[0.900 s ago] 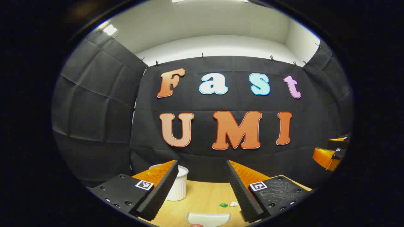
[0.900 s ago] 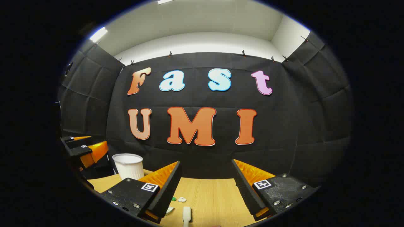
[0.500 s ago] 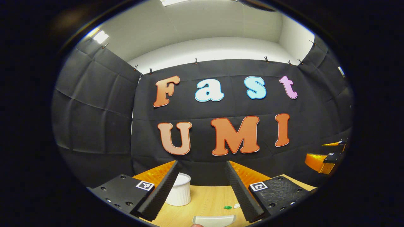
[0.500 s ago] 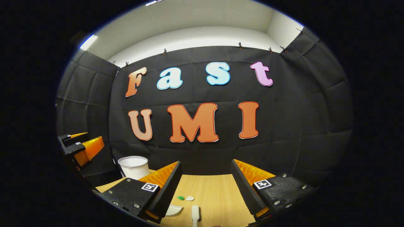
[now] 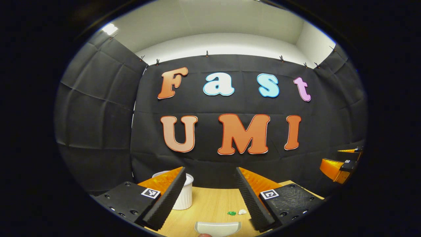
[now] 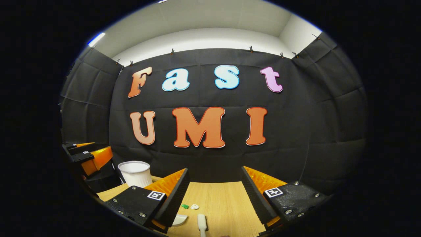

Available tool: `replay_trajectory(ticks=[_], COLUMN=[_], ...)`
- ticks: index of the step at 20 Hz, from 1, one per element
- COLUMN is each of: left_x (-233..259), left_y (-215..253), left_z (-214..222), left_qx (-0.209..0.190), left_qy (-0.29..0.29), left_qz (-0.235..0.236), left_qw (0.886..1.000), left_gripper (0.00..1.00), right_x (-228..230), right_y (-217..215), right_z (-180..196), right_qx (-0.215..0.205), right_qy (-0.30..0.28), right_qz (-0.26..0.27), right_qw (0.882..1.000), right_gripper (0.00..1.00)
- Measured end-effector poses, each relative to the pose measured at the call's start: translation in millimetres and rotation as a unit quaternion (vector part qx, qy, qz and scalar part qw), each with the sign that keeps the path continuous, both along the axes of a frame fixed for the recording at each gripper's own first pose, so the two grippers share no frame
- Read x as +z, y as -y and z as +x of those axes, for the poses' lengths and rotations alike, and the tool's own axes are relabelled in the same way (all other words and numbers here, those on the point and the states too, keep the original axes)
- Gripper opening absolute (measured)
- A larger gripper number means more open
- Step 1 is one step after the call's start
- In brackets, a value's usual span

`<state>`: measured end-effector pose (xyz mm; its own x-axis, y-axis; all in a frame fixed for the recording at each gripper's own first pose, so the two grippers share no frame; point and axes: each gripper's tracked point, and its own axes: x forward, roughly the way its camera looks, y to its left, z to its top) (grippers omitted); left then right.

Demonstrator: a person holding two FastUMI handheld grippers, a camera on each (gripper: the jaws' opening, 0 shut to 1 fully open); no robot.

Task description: Pick up the small broom and dustpan from the desktop, sweep the trash into the dustpan with the broom, and then empty the trash into the garbage bin.

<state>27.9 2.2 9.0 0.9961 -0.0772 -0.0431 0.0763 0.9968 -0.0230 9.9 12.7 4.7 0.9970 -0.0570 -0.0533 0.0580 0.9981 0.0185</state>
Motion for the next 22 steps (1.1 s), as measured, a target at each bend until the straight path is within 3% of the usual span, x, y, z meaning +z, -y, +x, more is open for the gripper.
replay_trajectory(ticks=[22], left_x=[-22], left_y=[10], left_z=[14], left_qx=[-0.017], left_qy=[-0.014], left_qz=[0.008], left_qw=[1.000], left_gripper=[0.94], right_x=[-20], right_y=[-11], right_z=[13], right_qx=[0.013], right_qy=[-0.016], right_qz=[-0.012], right_qw=[1.000], right_gripper=[0.94])
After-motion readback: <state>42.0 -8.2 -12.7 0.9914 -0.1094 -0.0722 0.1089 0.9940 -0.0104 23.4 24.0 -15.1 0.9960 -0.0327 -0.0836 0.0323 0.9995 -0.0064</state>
